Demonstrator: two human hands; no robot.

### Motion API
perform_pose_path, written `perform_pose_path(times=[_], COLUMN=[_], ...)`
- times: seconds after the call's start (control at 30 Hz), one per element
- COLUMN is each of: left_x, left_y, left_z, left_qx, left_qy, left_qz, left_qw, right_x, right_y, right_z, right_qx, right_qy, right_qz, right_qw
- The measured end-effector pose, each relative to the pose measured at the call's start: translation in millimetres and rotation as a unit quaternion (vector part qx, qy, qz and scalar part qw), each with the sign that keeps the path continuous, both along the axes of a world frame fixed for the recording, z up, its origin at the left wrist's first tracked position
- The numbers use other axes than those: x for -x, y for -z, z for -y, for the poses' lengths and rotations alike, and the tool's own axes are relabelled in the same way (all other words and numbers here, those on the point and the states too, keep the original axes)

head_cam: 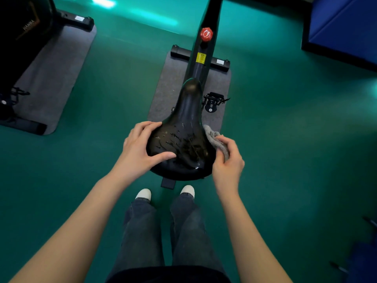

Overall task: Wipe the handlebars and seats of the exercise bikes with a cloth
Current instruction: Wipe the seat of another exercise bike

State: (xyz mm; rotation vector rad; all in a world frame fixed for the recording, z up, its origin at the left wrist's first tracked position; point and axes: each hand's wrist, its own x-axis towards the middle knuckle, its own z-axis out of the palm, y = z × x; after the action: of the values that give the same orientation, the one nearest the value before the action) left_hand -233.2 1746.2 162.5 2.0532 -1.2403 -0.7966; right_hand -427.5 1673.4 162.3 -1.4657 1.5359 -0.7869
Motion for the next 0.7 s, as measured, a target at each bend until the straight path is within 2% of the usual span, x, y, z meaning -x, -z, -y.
perform_pose_path(times=[0.17,0.33,0.43,0.5,0.6,0.7], left_x=[-22.8,-44.1,-52.0,-54.1,-55.6,-58.2], left_y=[-1.8,0.1,6.7,10.4,13.9,17.3], left_z=[-9.2,-16.9,-16.6,-14.8,-13.7,-14.2], left_qx=[-0.02,-0.019,-0.008,0.003,0.023,0.038], left_qy=[0.107,0.163,0.191,0.199,0.201,0.199], left_qz=[-0.037,-0.042,-0.029,-0.023,-0.028,-0.037], left_qw=[0.993,0.986,0.981,0.98,0.979,0.979], right_x=[-14.8,-55.3,-75.9,-78.9,-63.4,-33.2], right_y=[-4.7,-5.4,-8.7,-11.7,-17.6,-11.0], right_z=[-34.0,-83.6,-104.3,-109.6,-106.2,-91.4], right_qx=[0.089,0.169,0.202,0.191,0.168,0.152], right_qy=[0.016,0.07,0.038,0.031,0.109,0.276], right_qz=[-0.081,-0.099,-0.106,-0.08,-0.022,0.047], right_qw=[0.993,0.978,0.973,0.978,0.98,0.948])
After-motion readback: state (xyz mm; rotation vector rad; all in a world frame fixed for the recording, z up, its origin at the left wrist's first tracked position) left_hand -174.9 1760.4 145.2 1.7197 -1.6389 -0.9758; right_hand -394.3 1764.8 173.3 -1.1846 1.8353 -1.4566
